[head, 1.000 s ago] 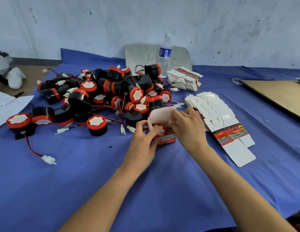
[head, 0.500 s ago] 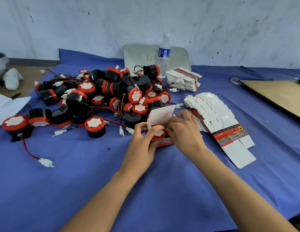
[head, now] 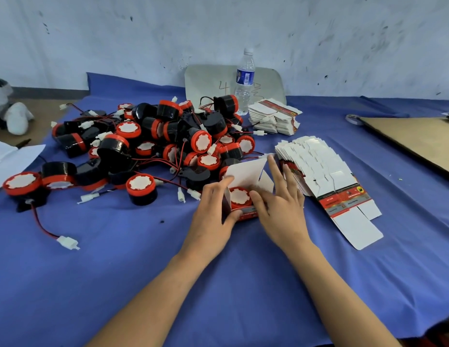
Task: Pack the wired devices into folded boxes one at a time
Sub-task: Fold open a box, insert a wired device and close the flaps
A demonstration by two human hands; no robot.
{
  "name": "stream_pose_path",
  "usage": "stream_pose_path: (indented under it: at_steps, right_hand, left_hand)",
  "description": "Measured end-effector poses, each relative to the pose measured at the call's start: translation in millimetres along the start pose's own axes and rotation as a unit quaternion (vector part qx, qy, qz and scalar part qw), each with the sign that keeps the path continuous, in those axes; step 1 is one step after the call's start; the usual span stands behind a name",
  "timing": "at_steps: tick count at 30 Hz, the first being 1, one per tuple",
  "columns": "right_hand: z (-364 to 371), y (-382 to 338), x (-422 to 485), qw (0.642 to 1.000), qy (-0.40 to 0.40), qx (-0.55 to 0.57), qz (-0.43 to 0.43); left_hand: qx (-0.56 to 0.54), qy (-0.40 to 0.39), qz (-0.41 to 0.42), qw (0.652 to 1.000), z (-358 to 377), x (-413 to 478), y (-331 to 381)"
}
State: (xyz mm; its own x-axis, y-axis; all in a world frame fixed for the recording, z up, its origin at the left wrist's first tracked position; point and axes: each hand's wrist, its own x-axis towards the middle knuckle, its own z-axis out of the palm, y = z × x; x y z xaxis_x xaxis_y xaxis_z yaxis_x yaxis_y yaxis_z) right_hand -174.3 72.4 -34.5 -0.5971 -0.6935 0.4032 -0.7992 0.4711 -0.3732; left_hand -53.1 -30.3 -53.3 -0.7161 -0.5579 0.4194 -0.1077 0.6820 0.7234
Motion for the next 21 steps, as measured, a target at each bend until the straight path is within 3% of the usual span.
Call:
stream_pose_path:
  at_steps: [4,9,16,21]
  right_hand:
    - [1,0,-6,0.997,0.076,0.034,-0.007]
    - [1,-3,-3,0.999,0.001,0.031,0.030]
    - [-3,-2,7,0.998,0.001,0.051,0.021]
    - [2,1,-3,0.982,0.045,0.185,0.006]
  left_hand:
    - [0.000,-0.001,0.001,1.000,0,0,0]
    - [0.005,0.000,0.003,1.000,0,0,0]
    - [0.009,0.008,0.009,1.000,1,1,-1]
    - [0.003,0.014,0.005,1.000,1,0,-2]
